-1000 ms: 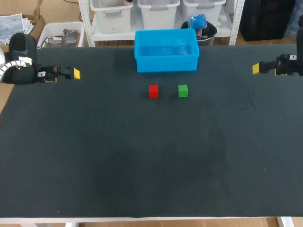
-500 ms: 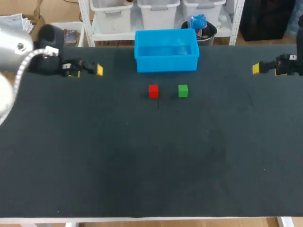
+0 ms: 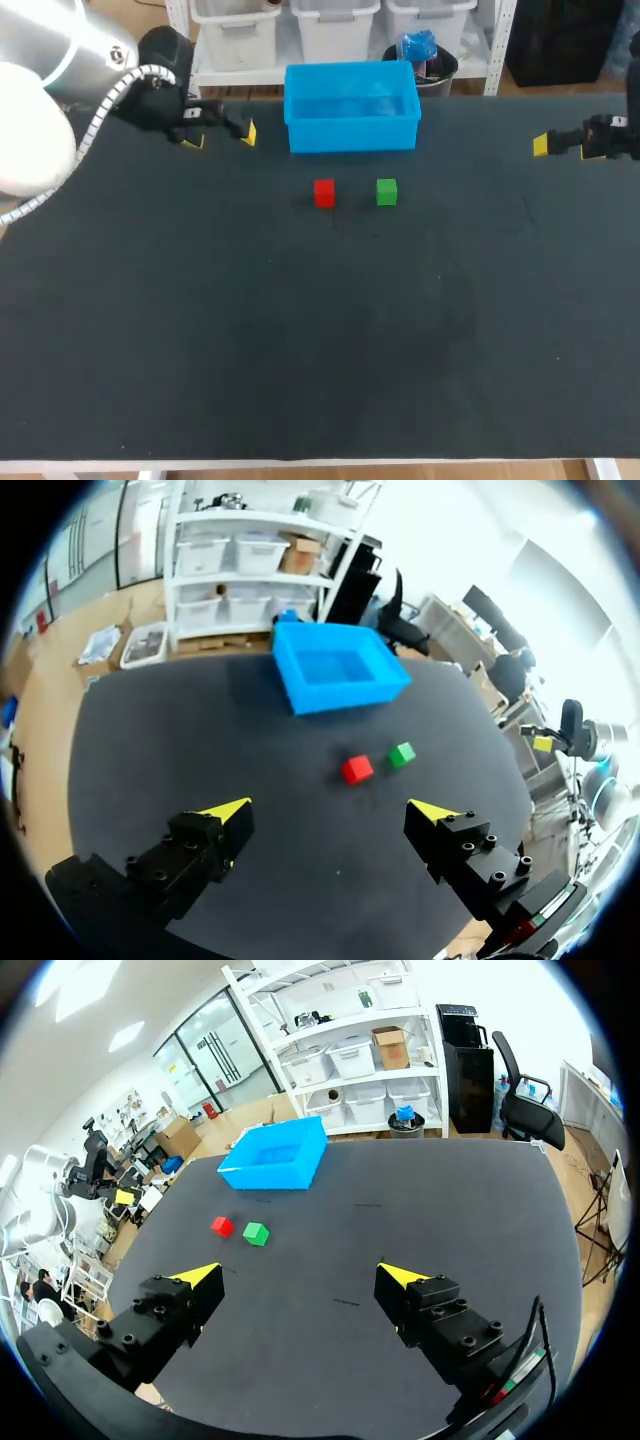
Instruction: Use the left arm to pick the red cube and place it into the blue plastic box first, then use the right arm to grasp the green cube and put it into the same blue plastic box after the first action is fully finished.
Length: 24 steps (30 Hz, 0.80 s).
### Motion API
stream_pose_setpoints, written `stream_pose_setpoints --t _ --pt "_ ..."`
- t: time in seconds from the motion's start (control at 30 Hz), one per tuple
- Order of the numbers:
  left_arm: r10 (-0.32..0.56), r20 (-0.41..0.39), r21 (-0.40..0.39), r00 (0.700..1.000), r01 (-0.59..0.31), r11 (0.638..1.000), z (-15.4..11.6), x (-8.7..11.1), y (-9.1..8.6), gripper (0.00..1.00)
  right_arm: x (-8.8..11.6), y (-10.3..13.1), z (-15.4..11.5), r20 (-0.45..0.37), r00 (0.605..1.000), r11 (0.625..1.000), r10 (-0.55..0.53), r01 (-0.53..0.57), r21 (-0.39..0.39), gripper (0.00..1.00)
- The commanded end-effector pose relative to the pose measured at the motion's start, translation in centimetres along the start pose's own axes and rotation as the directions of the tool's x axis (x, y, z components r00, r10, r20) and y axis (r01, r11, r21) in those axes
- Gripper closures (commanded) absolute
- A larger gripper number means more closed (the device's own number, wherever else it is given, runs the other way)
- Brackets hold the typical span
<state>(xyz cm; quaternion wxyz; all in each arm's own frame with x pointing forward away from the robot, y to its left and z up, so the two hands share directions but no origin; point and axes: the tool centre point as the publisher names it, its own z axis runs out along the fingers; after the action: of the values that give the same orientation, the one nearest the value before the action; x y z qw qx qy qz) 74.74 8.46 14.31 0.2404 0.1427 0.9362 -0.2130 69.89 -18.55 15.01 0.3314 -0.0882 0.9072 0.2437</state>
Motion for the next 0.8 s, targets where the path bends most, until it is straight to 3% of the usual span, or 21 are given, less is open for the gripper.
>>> stream_pose_setpoints --t 0.03,0.33,0.5,0.6,0.8 --pt "-0.001 -0.020 -0.010 1.000 0.001 1.000 0.0 -0.3 -0.1 0.00 0.0 0.0 0.1 -0.001 1.000 1.000 0.000 0.000 0.001 0.00" --pt "-0.001 -0.020 -0.010 1.000 0.001 1.000 0.0 -0.3 -0.1 0.00 0.0 0.0 0.1 -0.001 1.000 1.000 0.000 0.000 0.001 0.00" --pt "-0.080 -0.148 -0.091 0.986 0.067 0.994 3.2 -1.5 -1.9 0.00 0.0 0.0 0.1 -0.001 1.000 1.000 0.000 0.000 0.001 0.00" --pt "-0.095 -0.209 -0.177 0.973 0.058 0.982 4.6 -2.3 -3.1 0.00 0.0 0.0 0.1 -0.001 1.000 1.000 0.000 0.000 0.001 0.00" --pt "-0.132 -0.249 -0.294 0.960 0.055 0.954 7.0 -3.3 -5.1 0.00 0.0 0.0 0.1 -0.001 1.000 1.000 0.000 0.000 0.001 0.00"
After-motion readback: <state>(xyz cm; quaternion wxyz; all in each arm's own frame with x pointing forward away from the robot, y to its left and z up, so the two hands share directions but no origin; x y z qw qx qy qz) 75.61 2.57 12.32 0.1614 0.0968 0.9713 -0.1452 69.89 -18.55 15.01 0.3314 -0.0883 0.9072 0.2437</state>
